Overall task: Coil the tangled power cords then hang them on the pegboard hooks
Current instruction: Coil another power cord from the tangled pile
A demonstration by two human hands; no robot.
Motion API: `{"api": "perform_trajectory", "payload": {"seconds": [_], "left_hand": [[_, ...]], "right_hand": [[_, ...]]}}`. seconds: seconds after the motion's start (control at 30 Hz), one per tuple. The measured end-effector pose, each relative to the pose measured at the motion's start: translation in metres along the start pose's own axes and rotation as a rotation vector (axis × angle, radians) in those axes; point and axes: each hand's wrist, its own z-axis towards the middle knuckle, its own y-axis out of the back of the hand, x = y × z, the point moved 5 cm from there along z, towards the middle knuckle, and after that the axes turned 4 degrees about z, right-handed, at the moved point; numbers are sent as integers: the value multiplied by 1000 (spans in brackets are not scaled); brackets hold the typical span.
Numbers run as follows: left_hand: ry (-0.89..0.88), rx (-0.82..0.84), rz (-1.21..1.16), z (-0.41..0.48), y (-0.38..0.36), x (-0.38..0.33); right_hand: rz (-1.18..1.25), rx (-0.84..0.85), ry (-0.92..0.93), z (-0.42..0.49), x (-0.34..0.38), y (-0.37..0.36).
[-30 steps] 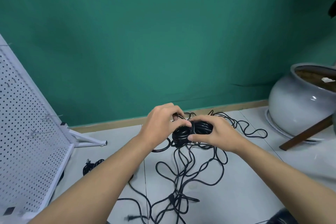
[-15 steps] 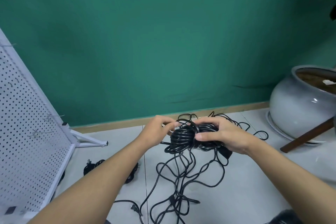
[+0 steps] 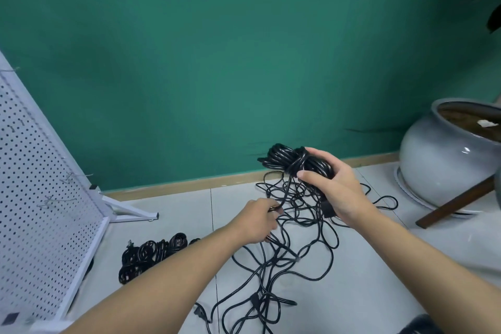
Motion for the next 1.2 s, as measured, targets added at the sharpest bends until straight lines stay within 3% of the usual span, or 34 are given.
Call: {"api": "perform_trajectory", "payload": {"seconds": [0.17, 0.27, 0.37, 0.43, 0.6, 0.77, 0.97, 1.1, 1.2], "left_hand": [[-42, 6, 134, -3, 3, -28], [-123, -78, 215, -7, 19, -42], [-238, -67, 510, -15, 27, -58], [-283, -72, 585, -19, 35, -62], [-192, 42, 207, -25, 54, -44], [-370, -163, 372, -16, 69, -38], [-536, -262, 412, -23, 68, -55], [-390, -212, 326, -14, 73, -48], [-186, -9, 74, -20, 72, -38]], "right_hand": [[-563, -12, 148, 3, -10, 7], [-690, 9, 178, 5, -12, 10], [-771, 77, 233, 6, -11, 3], [-812, 114, 246, 7, -11, -4], [-864, 265, 220, 4, -8, -12], [-873, 518, 249, -9, -5, -28], [-894, 466, 306, -11, -2, -35], [-946, 501, 272, -9, -8, -33], [-942, 467, 206, -4, -12, -22]]}}
